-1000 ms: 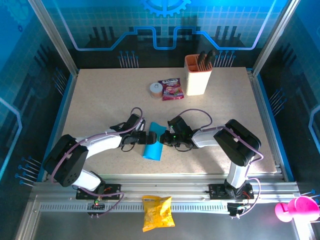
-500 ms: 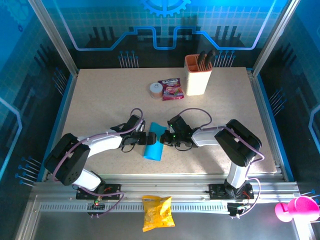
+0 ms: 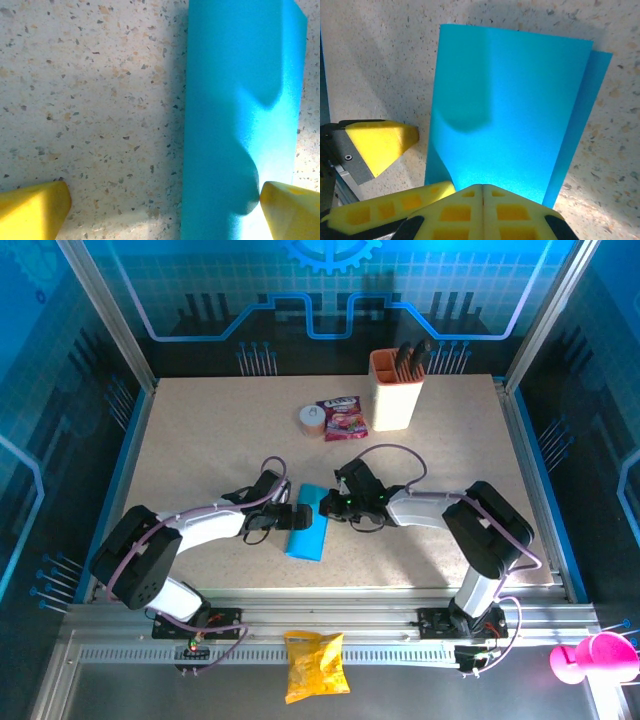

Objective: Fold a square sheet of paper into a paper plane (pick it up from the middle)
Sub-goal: First fold the square sheet of paper in half at the center of the table.

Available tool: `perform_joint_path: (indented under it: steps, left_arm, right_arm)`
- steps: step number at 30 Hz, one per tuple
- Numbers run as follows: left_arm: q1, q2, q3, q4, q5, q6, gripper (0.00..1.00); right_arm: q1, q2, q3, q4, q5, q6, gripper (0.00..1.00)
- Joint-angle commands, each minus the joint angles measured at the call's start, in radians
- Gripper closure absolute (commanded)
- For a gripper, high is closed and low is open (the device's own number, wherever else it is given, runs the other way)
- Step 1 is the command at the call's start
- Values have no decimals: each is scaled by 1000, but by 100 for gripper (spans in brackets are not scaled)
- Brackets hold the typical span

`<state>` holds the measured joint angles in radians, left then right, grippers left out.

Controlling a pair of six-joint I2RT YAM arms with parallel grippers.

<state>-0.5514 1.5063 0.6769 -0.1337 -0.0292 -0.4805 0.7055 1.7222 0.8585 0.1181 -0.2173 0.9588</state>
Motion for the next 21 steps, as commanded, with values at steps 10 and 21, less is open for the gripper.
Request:
perform_joint_path:
  steps: [10,21]
  left_arm:
    - [7,65,-18,23,36,6,0]
    - [7,84,-7,13,57,31,0]
  right_arm:
    - [-44,-81,4,-76,85,-8,98]
    - [-37,-49,-1,-60,57,-15,98]
